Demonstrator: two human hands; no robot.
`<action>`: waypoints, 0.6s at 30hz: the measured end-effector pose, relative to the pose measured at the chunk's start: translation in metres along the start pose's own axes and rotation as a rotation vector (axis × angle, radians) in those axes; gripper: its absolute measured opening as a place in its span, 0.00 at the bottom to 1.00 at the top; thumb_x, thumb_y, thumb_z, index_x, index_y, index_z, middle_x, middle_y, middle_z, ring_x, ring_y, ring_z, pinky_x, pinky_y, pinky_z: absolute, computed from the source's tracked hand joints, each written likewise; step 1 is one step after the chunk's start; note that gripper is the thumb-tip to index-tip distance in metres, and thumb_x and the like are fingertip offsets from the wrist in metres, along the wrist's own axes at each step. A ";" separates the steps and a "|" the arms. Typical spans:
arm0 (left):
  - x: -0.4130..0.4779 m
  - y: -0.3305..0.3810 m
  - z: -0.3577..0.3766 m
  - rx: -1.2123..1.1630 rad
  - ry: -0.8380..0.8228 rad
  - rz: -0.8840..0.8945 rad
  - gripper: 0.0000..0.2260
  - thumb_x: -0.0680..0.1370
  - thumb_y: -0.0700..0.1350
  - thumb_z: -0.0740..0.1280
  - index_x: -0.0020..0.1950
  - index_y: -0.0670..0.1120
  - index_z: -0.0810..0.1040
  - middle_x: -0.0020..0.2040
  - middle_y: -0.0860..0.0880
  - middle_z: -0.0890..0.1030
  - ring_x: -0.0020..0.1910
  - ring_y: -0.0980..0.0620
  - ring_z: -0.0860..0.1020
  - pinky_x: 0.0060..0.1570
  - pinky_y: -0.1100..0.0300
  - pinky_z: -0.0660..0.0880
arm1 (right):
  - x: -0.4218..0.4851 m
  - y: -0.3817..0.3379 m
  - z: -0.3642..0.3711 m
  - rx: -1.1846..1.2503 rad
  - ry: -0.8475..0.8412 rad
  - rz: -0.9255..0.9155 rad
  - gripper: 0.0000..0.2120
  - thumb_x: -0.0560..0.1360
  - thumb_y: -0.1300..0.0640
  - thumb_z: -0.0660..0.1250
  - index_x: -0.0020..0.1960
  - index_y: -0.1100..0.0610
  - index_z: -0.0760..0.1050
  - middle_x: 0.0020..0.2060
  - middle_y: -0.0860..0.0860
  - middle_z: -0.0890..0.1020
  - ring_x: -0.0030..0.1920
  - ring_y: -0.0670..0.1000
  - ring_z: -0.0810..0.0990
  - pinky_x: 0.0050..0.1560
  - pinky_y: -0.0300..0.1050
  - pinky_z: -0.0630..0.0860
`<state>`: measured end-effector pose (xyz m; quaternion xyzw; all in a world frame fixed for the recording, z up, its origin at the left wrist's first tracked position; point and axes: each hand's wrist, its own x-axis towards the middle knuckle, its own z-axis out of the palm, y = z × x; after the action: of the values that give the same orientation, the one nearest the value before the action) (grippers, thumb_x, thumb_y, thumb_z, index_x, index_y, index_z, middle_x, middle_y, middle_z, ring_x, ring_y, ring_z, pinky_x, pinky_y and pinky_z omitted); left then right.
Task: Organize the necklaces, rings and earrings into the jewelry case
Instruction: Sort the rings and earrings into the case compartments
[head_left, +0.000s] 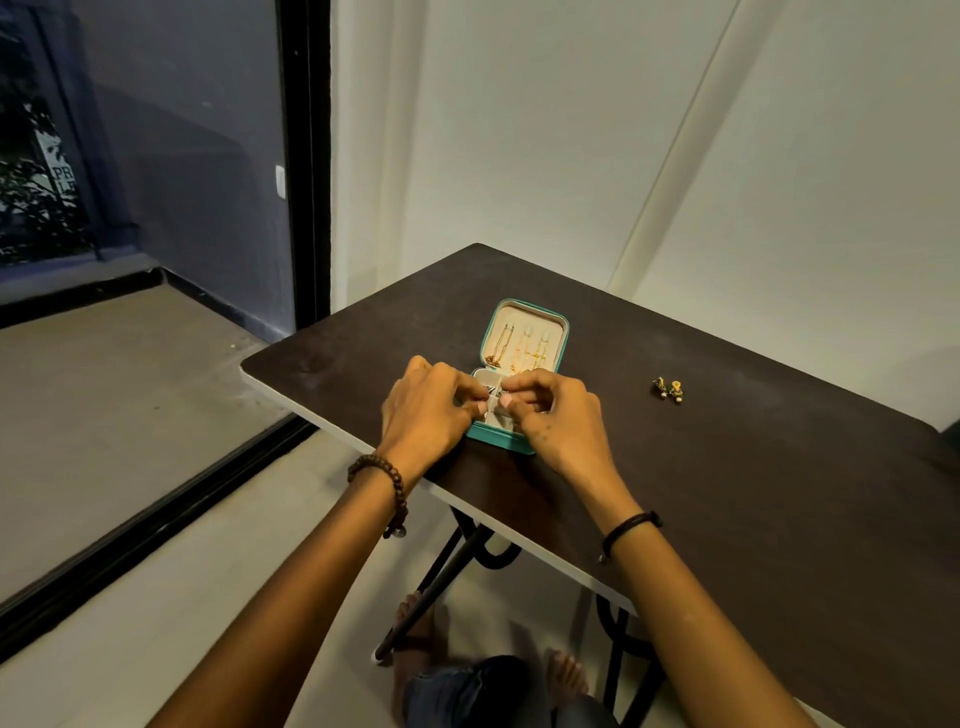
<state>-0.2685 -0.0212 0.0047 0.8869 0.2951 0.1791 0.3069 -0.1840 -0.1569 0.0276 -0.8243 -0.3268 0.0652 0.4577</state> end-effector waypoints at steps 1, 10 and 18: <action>0.002 0.001 -0.001 -0.009 -0.007 0.005 0.11 0.76 0.54 0.73 0.57 0.60 0.82 0.59 0.52 0.79 0.60 0.52 0.74 0.50 0.54 0.78 | -0.001 0.002 -0.001 0.003 0.001 -0.004 0.08 0.78 0.62 0.70 0.54 0.53 0.83 0.43 0.43 0.82 0.44 0.38 0.81 0.37 0.25 0.75; -0.005 0.011 -0.004 -0.139 0.046 0.018 0.08 0.75 0.48 0.74 0.53 0.55 0.83 0.53 0.53 0.84 0.53 0.56 0.81 0.45 0.56 0.82 | -0.009 0.019 -0.011 0.067 0.056 -0.006 0.06 0.78 0.60 0.71 0.52 0.51 0.83 0.45 0.44 0.84 0.46 0.39 0.83 0.42 0.30 0.79; -0.018 0.069 0.027 -0.347 0.063 0.119 0.10 0.75 0.42 0.74 0.55 0.53 0.83 0.49 0.55 0.84 0.47 0.58 0.81 0.49 0.66 0.78 | -0.019 0.048 -0.048 0.090 0.151 0.011 0.07 0.76 0.61 0.72 0.50 0.51 0.84 0.40 0.43 0.85 0.42 0.37 0.83 0.44 0.29 0.77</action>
<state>-0.2398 -0.0884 0.0266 0.8305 0.2159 0.2728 0.4350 -0.1568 -0.2199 0.0130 -0.8071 -0.2835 0.0199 0.5174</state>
